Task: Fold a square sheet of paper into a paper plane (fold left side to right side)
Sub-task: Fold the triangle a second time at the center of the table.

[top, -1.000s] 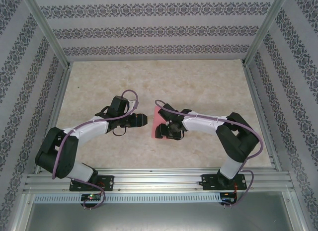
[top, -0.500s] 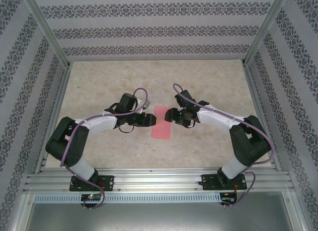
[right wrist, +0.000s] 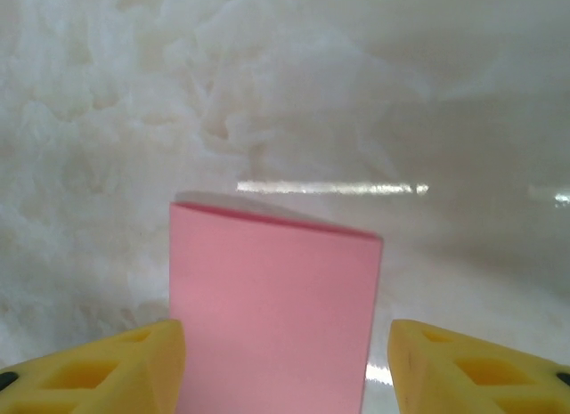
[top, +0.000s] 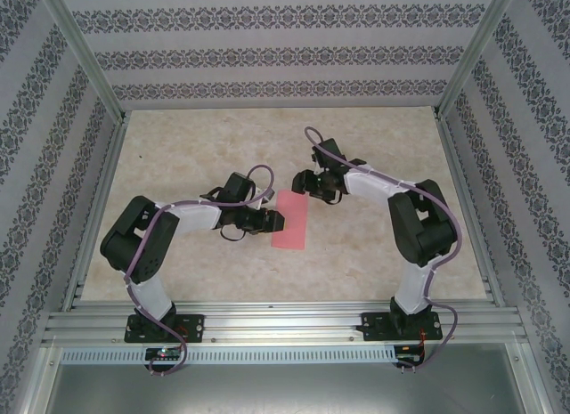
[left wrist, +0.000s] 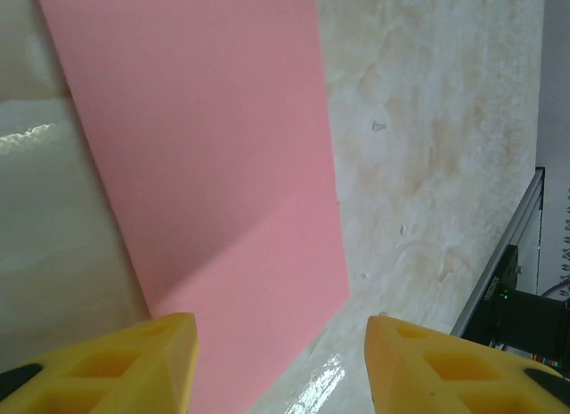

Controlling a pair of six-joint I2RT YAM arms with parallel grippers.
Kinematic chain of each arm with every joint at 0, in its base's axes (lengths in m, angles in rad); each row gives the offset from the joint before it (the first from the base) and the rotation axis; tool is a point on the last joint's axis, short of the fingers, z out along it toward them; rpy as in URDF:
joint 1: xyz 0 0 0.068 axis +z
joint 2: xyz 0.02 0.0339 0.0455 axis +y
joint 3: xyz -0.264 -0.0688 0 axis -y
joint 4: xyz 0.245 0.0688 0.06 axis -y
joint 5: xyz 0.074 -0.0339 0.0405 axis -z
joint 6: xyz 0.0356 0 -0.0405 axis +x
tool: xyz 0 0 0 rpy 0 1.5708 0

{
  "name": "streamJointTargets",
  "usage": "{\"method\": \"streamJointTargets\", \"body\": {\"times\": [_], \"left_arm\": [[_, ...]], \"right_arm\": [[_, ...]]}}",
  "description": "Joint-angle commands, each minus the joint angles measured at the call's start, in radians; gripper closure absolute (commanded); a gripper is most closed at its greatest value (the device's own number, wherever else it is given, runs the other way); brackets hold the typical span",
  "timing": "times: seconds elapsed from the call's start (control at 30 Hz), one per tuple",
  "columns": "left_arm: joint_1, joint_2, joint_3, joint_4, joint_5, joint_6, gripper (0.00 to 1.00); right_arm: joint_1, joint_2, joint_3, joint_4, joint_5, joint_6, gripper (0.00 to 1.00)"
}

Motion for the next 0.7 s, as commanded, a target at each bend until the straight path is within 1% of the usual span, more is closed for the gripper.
{"method": "streamJointTargets", "body": {"times": [0.0, 0.3, 0.67], "left_arm": [[-0.014, 0.008, 0.021, -0.007, -0.016, 0.006, 0.47], [-0.026, 0.041, 0.029, -0.058, -0.039, 0.027, 0.47], [-0.029, 0.057, 0.044, -0.083, -0.051, 0.041, 0.47]], "right_arm": [[-0.011, 0.052, 0.064, -0.016, -0.002, -0.054, 0.37], [-0.010, 0.128, 0.129, -0.040, 0.004, -0.084, 0.31], [0.001, 0.128, 0.093, -0.011, -0.037, -0.058, 0.31]]}}
